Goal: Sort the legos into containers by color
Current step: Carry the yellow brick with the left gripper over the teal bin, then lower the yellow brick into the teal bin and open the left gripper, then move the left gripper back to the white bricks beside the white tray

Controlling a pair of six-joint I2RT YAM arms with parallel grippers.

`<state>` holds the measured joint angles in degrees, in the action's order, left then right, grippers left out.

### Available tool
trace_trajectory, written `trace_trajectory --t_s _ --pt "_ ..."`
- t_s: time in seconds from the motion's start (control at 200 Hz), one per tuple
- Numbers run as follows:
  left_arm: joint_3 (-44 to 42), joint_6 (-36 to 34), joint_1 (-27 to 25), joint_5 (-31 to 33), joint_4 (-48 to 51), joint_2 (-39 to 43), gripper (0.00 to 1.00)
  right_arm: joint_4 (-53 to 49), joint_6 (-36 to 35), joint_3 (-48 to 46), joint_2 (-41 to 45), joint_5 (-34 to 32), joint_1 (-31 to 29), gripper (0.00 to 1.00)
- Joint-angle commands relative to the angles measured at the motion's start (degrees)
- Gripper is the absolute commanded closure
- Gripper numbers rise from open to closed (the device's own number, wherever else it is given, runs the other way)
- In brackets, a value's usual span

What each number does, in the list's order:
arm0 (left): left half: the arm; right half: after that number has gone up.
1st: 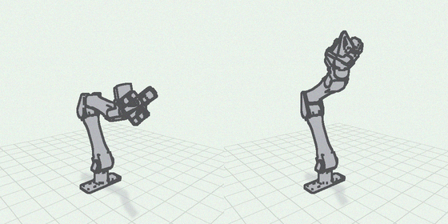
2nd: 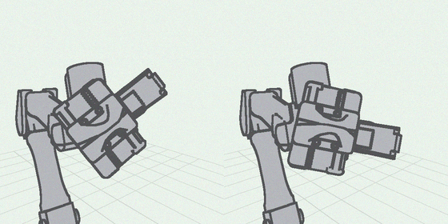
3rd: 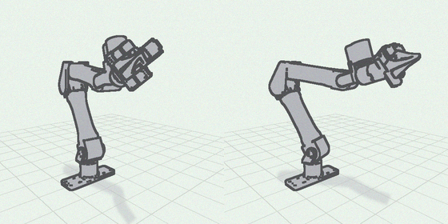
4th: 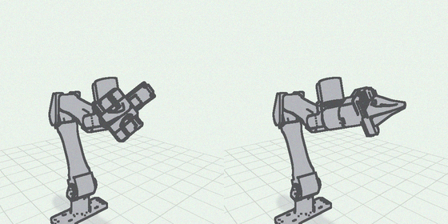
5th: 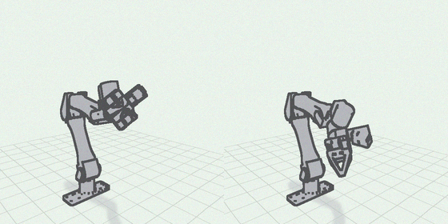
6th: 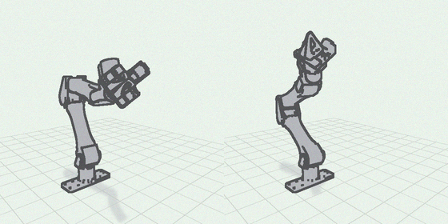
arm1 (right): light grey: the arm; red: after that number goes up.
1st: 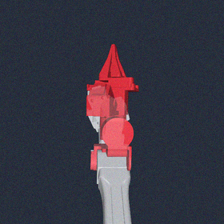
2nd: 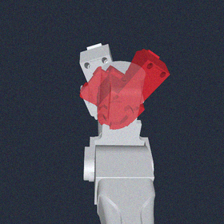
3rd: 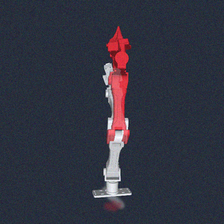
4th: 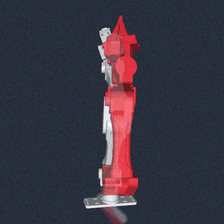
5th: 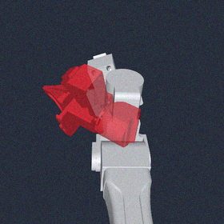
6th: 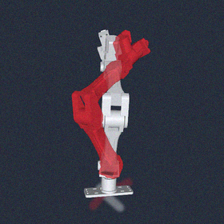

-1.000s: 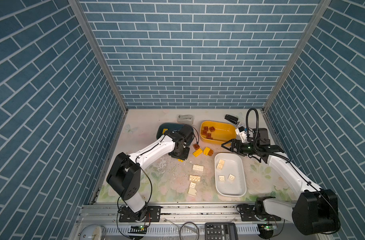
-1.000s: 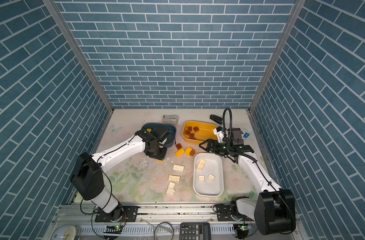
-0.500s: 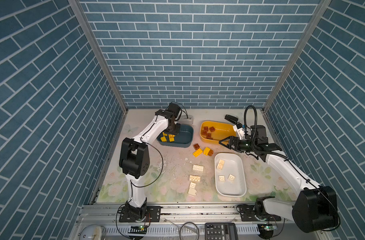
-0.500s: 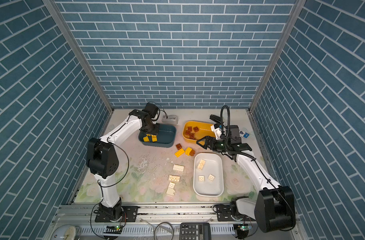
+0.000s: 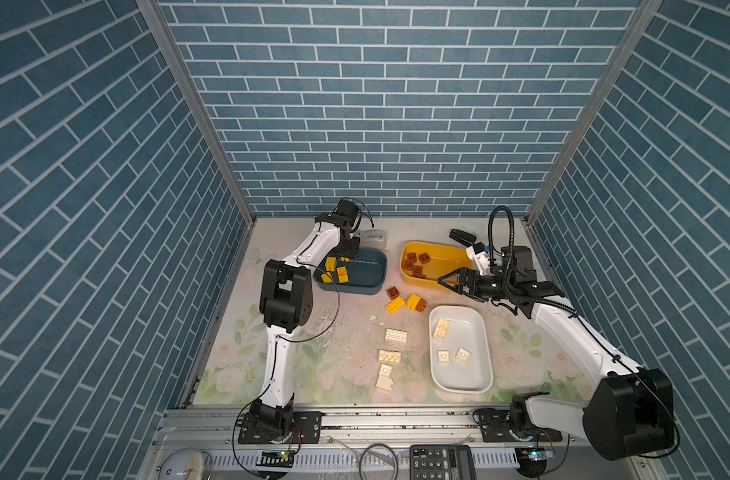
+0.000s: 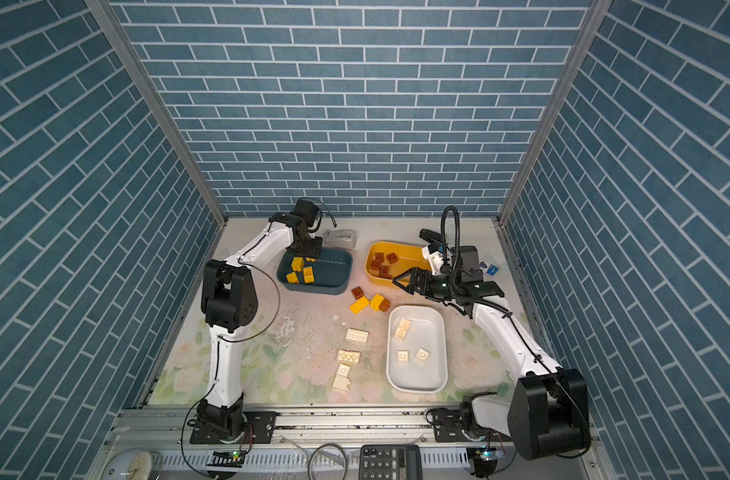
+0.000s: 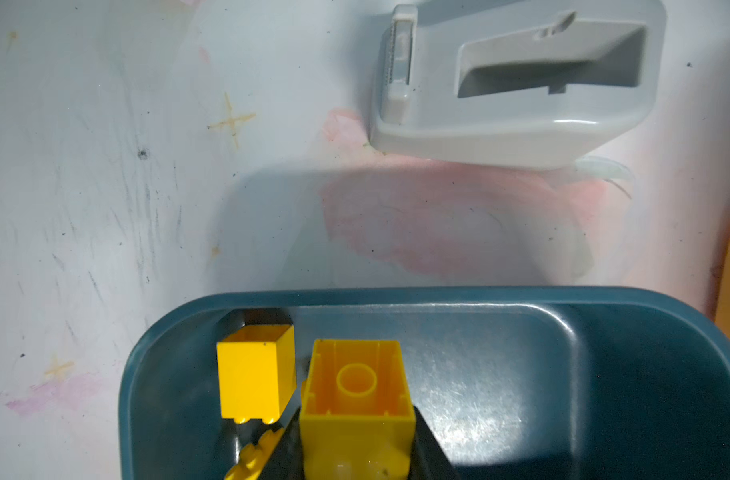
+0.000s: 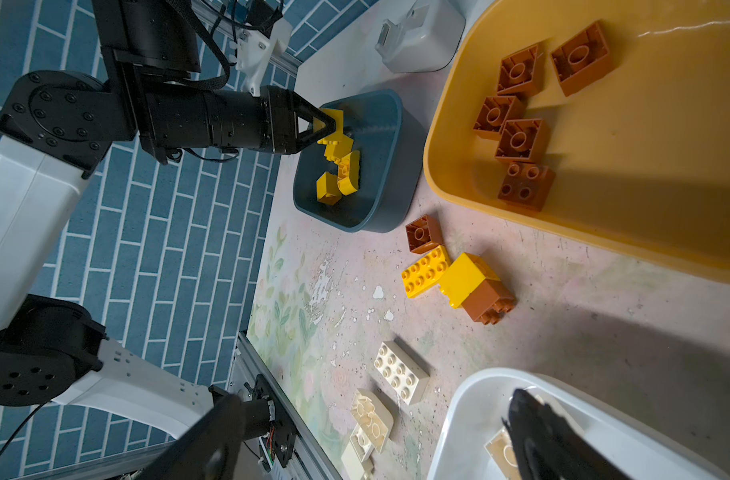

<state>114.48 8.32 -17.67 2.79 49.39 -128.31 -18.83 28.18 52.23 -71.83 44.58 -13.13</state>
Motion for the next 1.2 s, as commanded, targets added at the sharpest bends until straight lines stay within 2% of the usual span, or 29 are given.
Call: trace_trajectory --t_s 0.0,0.165,0.215,0.335,0.49,0.63,0.85,0.915,1.0,1.19 --pt "1.89 -0.80 0.65 0.35 1.02 -0.98 0.64 -0.98 -1.16 1.96 -0.76 -0.62 -0.32 0.01" --pt "2.45 -0.97 0.62 0.30 2.87 0.34 0.42 -0.80 -1.03 2.35 -1.29 -0.53 -0.33 0.01" --pt "2.12 -0.81 0.62 -0.50 3.61 1.57 0.38 -0.71 -0.97 2.31 -1.40 -0.54 -0.31 0.01" --pt "-1.16 1.04 0.21 -3.18 5.27 6.36 0.35 -0.51 -0.85 2.18 -1.42 -0.48 -0.27 0.01" --pt "-10.75 3.77 -2.99 -5.73 5.11 15.98 0.32 0.62 0.18 1.31 -1.22 -0.37 -0.45 0.01" --pt "-21.66 8.34 -8.68 -7.81 4.25 24.60 0.32 0.99 0.46 0.68 -0.94 -0.45 -0.56 0.01" --pt "-35.07 14.00 -19.28 -7.57 0.39 34.81 0.31 1.30 0.56 -0.19 -0.77 -0.29 -0.68 0.01" --pt "-38.05 10.35 -22.14 -9.79 -2.65 36.35 0.31 1.26 0.39 -0.54 -0.76 -0.27 -0.79 0.01" --pt "-41.14 0.74 -23.61 -15.60 -6.57 37.54 0.34 1.20 0.21 -0.77 -0.68 -0.19 -0.81 0.01" --pt "-42.29 -28.39 -23.77 -20.01 -5.00 37.44 0.30 -0.51 -1.00 -1.20 0.48 -0.35 -0.78 0.01"
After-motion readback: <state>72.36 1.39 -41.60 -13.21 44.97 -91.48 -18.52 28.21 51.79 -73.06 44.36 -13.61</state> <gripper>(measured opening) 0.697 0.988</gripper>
